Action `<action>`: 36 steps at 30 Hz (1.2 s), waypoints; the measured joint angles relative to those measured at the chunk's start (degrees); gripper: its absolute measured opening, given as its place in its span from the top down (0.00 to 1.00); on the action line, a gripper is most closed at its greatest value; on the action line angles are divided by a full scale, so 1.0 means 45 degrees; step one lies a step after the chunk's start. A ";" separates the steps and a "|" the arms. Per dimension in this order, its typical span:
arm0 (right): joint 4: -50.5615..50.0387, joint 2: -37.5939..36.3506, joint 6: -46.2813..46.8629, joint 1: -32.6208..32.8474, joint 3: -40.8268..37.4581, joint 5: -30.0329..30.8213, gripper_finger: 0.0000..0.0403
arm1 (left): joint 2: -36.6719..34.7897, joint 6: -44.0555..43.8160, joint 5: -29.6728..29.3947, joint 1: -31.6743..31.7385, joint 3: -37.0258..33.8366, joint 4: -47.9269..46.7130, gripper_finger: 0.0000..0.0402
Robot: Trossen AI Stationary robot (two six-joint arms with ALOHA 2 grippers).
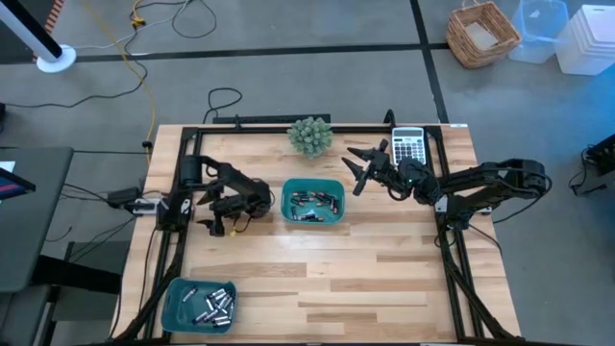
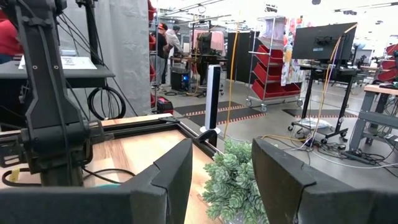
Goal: Sort batteries
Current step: Put the black battery into the green bin
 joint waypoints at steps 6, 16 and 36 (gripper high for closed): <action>0.0000 0.0000 0.0000 0.0000 0.0000 0.0000 0.55 | 0.0000 -0.0012 0.0196 0.0306 -0.0427 0.0175 0.26; 0.0000 0.0000 0.0001 0.0010 0.0000 0.0000 0.55 | -0.0024 0.0719 0.0036 0.0383 -0.1102 0.0846 0.26; -0.0019 -0.0029 0.0005 0.0092 0.0000 -0.0005 0.55 | -0.0063 0.1175 -0.0181 0.0769 -0.1662 0.1209 0.26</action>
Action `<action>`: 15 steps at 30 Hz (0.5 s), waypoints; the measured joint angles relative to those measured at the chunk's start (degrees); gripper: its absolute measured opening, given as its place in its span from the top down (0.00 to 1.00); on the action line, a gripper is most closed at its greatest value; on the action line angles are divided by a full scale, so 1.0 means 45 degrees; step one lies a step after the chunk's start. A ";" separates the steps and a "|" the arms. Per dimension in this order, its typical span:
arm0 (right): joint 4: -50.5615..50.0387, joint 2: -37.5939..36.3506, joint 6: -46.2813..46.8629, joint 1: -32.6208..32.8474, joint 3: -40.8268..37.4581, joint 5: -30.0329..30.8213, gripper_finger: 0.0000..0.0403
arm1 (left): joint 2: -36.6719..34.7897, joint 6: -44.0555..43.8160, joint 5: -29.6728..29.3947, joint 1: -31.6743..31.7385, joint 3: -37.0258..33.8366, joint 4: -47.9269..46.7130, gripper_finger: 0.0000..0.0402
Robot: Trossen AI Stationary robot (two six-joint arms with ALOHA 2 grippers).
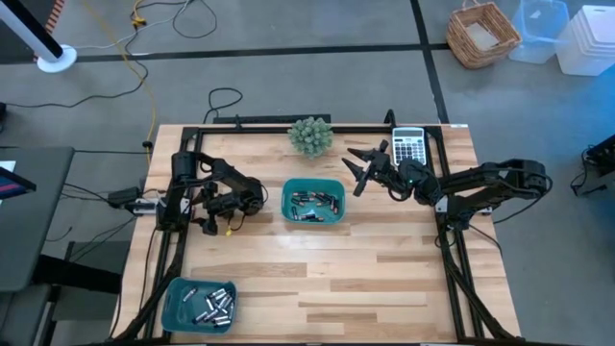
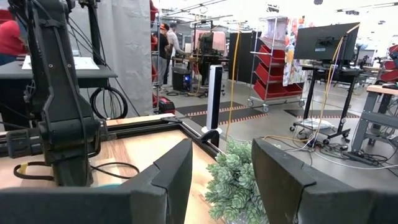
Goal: Sort batteries
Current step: Put the black battery into the green bin
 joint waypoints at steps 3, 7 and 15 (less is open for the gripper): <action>0.0000 0.0000 0.0000 0.0000 0.0000 0.0000 0.55 | 0.0000 0.0026 0.0002 0.0000 -0.0005 0.0000 0.26; 0.0000 0.0000 -0.0005 0.0000 0.0000 0.0000 0.55 | 0.0000 0.0018 -0.0015 0.0005 0.0025 -0.0025 0.26; -0.0053 0.0000 -0.0005 0.0000 0.0000 0.0000 0.55 | -0.2186 -0.0373 -0.0074 0.0005 0.0084 0.2188 0.28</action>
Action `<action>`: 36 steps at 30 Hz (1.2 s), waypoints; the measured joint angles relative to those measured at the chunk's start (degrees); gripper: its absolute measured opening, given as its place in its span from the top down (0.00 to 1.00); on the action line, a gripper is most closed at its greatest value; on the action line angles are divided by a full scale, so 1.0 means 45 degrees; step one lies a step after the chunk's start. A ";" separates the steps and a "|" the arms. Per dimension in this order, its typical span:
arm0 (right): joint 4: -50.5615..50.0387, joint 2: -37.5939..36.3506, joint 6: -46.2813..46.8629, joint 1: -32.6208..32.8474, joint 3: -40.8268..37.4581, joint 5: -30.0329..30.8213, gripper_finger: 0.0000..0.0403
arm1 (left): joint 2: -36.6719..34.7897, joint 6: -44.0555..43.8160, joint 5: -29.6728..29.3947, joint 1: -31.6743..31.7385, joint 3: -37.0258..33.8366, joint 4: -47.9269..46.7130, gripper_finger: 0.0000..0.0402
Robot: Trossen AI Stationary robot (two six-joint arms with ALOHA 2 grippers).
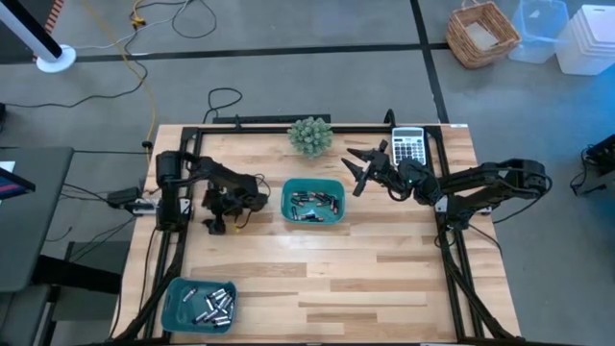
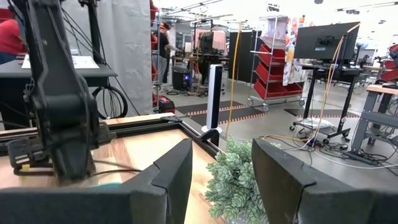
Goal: Sort batteries
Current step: Put the black battery into the green bin
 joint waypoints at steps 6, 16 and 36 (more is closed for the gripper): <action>-0.0005 0.0000 -0.0005 -0.0005 0.0000 0.0000 0.55 | -0.1465 -0.0745 -0.0021 0.0010 -0.0605 0.0456 0.30; 0.0000 0.0000 0.0000 -0.0010 0.0000 0.0000 0.55 | -0.1428 -0.1137 0.0251 -0.0006 -0.0779 0.0215 0.29; 0.0005 0.0000 0.0005 0.0000 0.0000 0.0001 0.55 | 0.0811 -0.0014 0.0821 0.0537 -0.0318 -0.1639 0.28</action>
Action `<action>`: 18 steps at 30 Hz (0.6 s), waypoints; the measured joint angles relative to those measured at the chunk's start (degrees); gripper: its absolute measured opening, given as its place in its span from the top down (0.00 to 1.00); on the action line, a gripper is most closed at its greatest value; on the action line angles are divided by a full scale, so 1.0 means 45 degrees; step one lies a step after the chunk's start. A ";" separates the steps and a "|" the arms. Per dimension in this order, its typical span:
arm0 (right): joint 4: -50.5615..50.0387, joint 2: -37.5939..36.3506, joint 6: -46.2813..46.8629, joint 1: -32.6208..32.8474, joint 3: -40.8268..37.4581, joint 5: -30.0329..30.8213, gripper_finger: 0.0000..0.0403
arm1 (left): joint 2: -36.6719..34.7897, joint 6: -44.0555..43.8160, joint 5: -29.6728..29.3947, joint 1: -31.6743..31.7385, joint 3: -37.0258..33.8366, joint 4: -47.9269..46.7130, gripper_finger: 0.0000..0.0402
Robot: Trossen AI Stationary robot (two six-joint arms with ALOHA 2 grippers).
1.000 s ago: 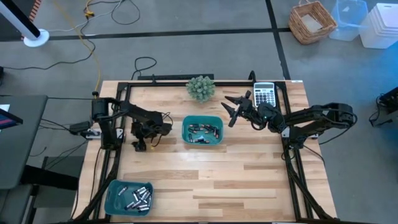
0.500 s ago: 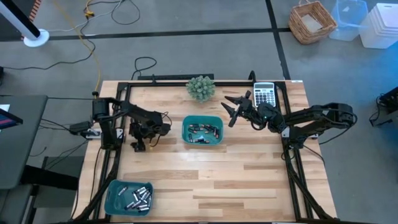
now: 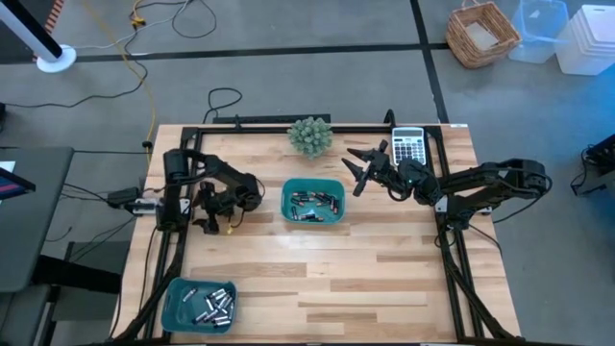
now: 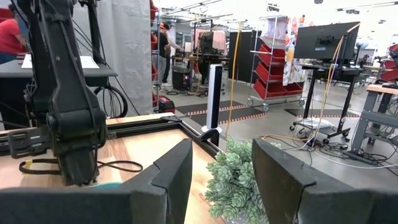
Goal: Sort batteries
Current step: Put the black battery into the green bin
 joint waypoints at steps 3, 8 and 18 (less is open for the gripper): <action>-0.0005 0.0000 0.0000 0.0000 0.0000 -0.0001 0.55 | 0.0461 0.0194 -0.0273 0.0002 0.0098 -0.0191 0.28; -0.0019 0.0000 -0.0002 -0.0010 0.0000 0.0003 0.55 | 0.0298 0.0307 -0.0420 0.0021 0.0078 0.0016 0.28; -0.0107 0.0000 -0.0010 -0.0010 0.0000 0.0002 0.55 | -0.1199 0.0165 -0.0425 0.0372 -0.0359 0.1557 0.28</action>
